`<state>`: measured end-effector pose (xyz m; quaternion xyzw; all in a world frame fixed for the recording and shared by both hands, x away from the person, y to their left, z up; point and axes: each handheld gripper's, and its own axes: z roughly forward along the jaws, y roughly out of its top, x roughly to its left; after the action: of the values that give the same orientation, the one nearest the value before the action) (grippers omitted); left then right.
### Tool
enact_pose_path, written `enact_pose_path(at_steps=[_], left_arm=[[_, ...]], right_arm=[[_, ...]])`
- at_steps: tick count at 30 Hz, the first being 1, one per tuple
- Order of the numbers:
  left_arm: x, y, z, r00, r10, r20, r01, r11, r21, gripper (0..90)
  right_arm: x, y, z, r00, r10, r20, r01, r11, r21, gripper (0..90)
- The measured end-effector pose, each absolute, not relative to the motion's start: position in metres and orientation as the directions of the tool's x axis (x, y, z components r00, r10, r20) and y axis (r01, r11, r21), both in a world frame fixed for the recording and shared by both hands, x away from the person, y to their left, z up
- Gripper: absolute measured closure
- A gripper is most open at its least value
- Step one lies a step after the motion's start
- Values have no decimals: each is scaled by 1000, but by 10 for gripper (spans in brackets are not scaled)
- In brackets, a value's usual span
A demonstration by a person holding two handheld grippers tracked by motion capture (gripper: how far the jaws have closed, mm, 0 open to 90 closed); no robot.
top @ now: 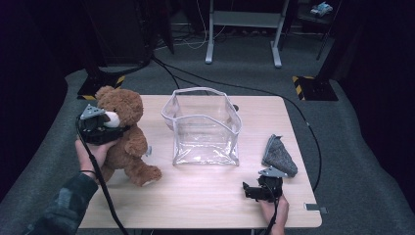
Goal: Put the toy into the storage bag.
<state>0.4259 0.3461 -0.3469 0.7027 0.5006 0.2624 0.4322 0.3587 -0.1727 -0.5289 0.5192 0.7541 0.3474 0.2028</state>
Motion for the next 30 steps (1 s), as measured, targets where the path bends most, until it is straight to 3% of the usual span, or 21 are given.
enact_pose_path(at_steps=[30], left_arm=[[454, 317, -267, 385, 923, -27, 384, -133, 914, 438]], right_arm=[[359, -173, -529, -380, 924, 45, 638, 227, 736, 56]])
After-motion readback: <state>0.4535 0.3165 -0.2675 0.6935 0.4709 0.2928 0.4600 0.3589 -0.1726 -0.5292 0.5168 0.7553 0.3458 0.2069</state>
